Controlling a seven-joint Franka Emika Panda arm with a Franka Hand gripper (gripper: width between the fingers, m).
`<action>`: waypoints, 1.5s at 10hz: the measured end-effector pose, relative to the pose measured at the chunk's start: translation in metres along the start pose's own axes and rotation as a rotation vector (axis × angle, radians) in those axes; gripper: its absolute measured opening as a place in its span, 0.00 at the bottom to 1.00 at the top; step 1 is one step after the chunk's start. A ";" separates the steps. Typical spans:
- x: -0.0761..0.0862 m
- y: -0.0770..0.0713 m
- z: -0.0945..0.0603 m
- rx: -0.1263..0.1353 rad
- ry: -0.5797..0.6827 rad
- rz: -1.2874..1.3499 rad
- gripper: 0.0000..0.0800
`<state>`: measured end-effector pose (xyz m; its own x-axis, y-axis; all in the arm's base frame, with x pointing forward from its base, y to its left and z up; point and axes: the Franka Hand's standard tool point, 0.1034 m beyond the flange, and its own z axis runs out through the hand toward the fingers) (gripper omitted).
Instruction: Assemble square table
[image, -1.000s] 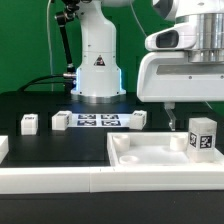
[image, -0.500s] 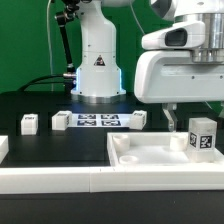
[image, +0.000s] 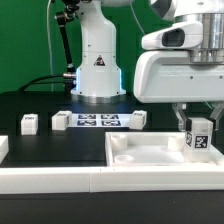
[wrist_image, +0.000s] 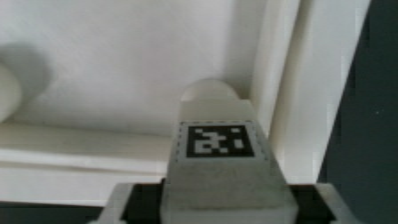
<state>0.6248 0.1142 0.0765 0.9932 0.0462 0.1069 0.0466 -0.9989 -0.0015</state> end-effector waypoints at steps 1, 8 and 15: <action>0.000 0.000 0.000 0.000 0.000 0.092 0.36; -0.001 -0.004 0.000 0.036 0.014 0.828 0.36; -0.002 -0.007 0.000 0.044 -0.020 1.416 0.36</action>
Offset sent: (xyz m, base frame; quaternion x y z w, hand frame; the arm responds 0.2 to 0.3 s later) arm -0.0149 -0.0082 0.0028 0.0128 0.0093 0.3197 0.9474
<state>0.6221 0.1208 0.0766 0.2030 -0.9789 -0.0246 -0.9722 -0.1985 -0.1244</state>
